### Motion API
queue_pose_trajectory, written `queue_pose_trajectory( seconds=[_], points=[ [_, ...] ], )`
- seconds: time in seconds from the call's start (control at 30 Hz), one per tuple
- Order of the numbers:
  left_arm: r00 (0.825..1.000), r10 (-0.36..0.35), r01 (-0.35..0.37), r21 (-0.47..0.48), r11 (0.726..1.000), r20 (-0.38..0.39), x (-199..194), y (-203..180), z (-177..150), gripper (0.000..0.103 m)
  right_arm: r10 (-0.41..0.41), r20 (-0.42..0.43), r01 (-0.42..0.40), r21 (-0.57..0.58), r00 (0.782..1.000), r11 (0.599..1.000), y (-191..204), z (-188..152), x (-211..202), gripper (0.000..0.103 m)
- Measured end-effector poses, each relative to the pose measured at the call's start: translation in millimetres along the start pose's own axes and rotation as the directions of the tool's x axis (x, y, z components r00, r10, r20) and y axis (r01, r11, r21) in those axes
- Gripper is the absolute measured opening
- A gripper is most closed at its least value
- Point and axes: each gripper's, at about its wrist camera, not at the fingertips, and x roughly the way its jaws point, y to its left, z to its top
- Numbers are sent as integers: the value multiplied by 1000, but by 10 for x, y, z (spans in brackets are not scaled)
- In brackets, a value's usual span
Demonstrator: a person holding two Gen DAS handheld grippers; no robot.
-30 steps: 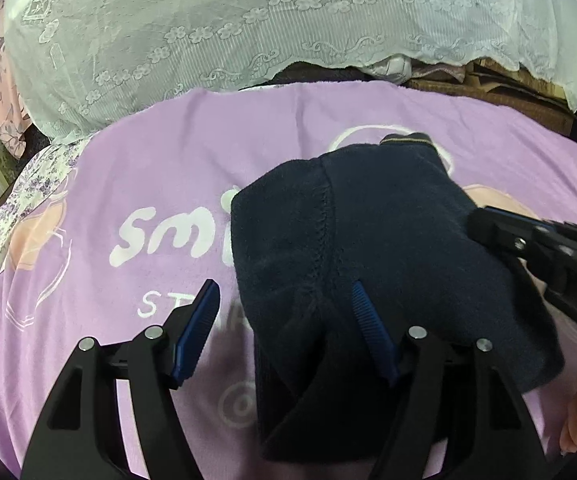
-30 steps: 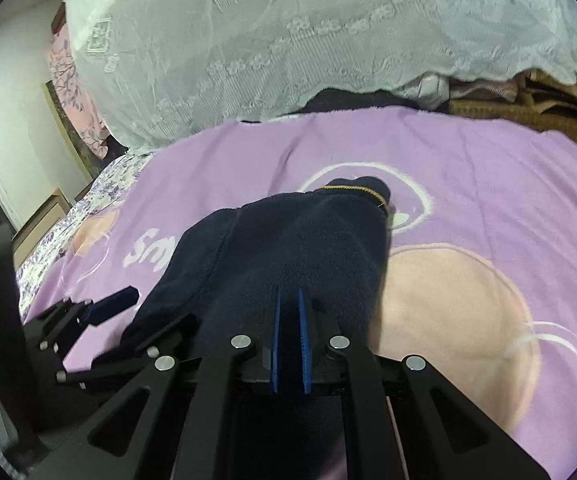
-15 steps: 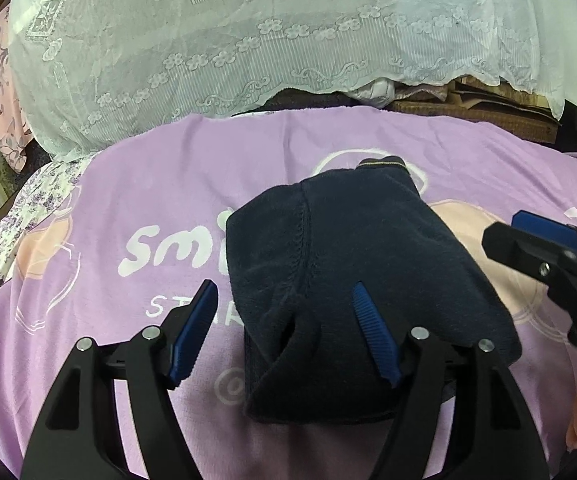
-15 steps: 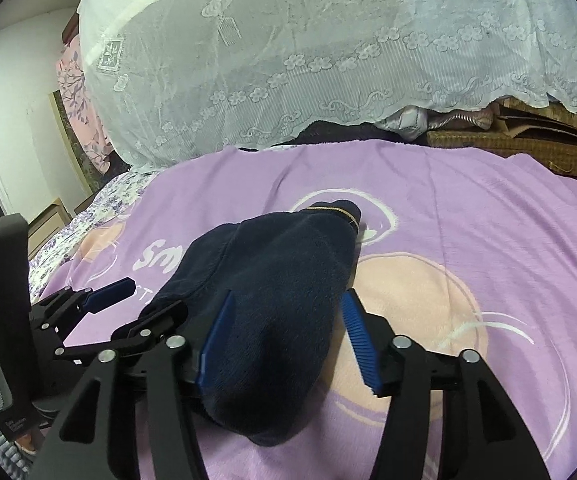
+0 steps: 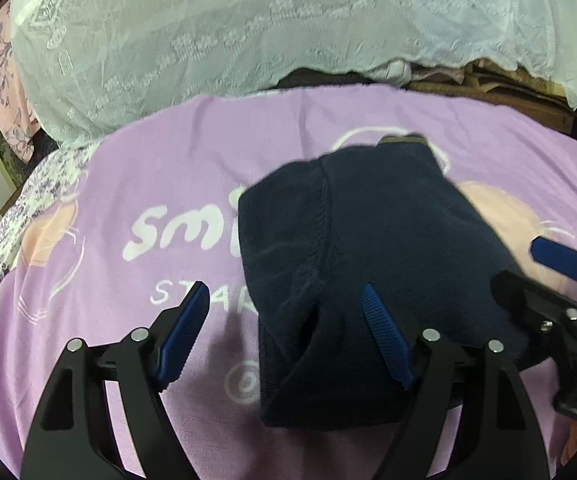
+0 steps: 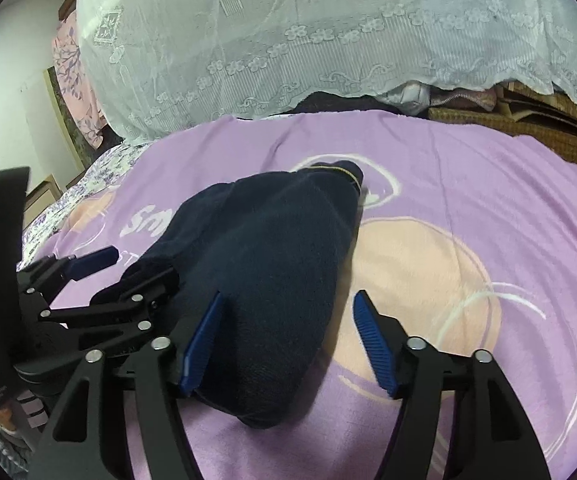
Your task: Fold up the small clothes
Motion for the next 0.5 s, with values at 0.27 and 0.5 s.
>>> queue_pose_trajectory(
  seconds=[0.27,0.5],
  points=[
    [1000,-5,5,-12,1000,28,-66,27,5,79,11,50,-10,-6,999,1000,39,56,-139,71],
    [998,-32,33,-16,999,55,-143,25,24,79,23,54,-22,-20,998,1000,86,74,-169,71]
  ],
)
